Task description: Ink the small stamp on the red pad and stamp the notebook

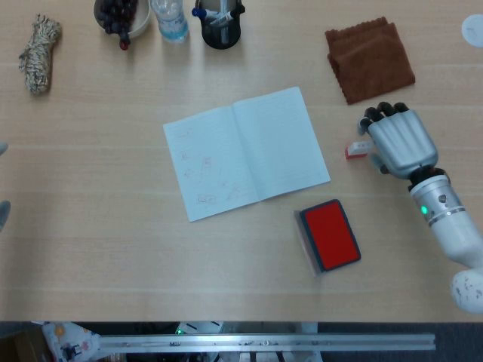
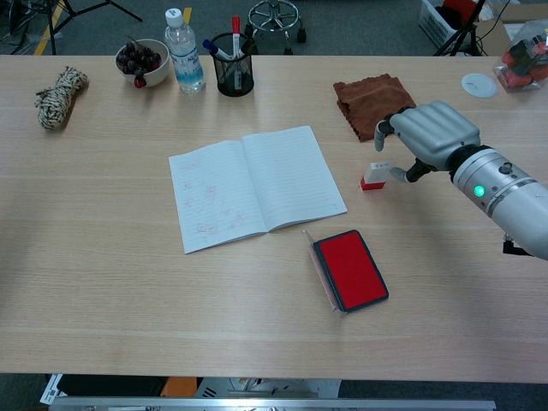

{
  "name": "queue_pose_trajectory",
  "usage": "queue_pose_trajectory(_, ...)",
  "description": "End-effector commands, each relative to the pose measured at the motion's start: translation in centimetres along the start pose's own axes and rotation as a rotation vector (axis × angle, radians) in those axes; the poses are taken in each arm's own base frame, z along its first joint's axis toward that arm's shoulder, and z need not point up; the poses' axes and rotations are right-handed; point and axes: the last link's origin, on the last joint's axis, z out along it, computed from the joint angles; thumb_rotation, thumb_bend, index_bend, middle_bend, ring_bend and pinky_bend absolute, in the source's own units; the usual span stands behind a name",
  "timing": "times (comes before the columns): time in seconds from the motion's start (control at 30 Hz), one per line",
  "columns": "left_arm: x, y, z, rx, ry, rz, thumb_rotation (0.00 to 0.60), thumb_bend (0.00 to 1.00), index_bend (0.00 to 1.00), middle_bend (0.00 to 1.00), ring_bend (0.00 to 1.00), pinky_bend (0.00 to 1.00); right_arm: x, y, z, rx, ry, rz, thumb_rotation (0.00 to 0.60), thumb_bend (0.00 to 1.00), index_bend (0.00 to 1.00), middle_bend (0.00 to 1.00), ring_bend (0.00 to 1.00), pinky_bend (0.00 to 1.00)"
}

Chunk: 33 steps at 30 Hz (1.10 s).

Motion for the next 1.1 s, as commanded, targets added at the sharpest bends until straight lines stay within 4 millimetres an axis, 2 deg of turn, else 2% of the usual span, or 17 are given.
queue_pose_trajectory(0.03,0.0,-0.1,0.0,0.003,0.001,-0.001,0.600,0.27,0.14,0.13,0.13,0.07,-0.6,-0.4,0.4,0.004,-0.013,-0.013,0.600,0.26,0.42,0.33,0.23,0.30)
queue_pose_trajectory(0.8,0.1,-0.7,0.0,0.020,-0.001,-0.001,0.600,0.27,0.14,0.13,0.13,0.07,-2.0,-1.4,2.6,-0.025,-0.045,-0.015,0.600,0.27,0.47,0.35,0.23,0.30)
queue_pose_trajectory(1.1,0.1,-0.6,0.0,0.019,0.002,-0.002,0.600,0.27,0.14,0.13,0.13,0.07,-2.0,-1.5,2.9,-0.037,-0.049,-0.024,0.600,0.29,0.53,0.37,0.23,0.30)
